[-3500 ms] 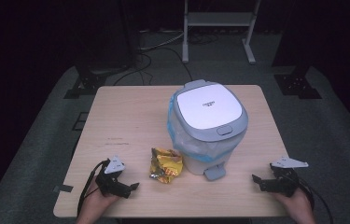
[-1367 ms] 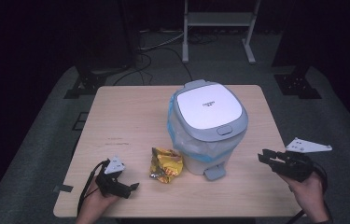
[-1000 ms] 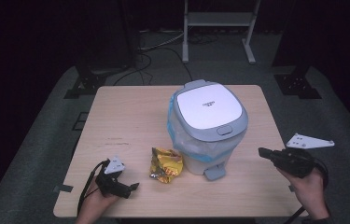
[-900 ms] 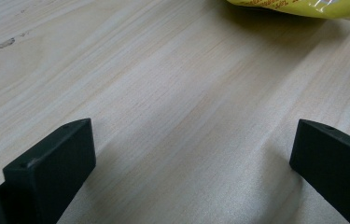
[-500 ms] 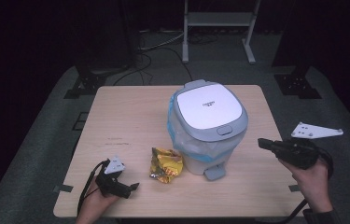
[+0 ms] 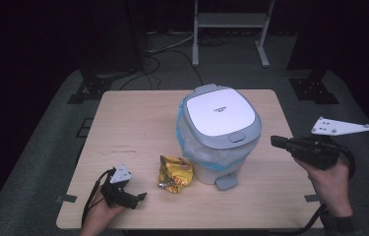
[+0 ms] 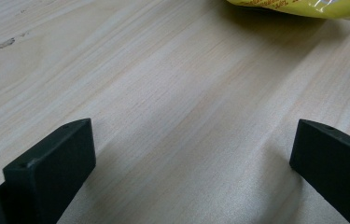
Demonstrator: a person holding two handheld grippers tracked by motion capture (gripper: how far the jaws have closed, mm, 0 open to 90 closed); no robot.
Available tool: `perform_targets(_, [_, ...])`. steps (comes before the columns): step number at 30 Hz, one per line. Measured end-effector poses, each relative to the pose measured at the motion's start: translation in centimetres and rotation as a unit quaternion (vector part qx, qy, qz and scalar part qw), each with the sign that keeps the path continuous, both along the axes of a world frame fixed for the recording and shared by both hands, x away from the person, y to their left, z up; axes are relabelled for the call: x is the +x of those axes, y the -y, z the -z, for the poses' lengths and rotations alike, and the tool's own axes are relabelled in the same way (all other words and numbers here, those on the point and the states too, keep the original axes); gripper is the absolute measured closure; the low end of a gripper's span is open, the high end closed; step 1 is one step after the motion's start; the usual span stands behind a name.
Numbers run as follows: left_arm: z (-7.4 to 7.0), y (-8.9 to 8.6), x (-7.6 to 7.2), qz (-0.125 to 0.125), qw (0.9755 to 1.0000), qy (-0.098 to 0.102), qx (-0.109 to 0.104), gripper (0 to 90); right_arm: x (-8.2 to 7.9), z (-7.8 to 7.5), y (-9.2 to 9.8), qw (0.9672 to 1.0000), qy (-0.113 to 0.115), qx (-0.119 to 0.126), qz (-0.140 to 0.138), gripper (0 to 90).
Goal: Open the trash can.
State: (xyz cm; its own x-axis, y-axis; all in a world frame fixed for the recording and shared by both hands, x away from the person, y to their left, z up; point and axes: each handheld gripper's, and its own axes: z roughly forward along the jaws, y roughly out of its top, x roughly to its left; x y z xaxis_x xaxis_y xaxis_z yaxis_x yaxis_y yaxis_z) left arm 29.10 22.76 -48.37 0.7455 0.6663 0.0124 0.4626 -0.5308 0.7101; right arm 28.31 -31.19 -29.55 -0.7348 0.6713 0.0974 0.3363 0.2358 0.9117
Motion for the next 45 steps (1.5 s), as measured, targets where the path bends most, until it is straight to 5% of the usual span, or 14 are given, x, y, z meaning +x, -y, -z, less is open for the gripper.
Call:
perform_targets(19, [0.0, 0.0, 0.0, 0.0, 1.0, 0.0, 0.0, 0.0, 0.6, -3.0, -2.6, 0.9988, 0.022, 0.018, -0.04, 90.0])
perform_targets(45, [0.0, 0.0, 0.0, 0.0, 1.0, 0.001, -0.001, 0.0, 2.0, -3.0, -6.7, 0.9961, 0.013, 0.006, -0.087, 90.0])
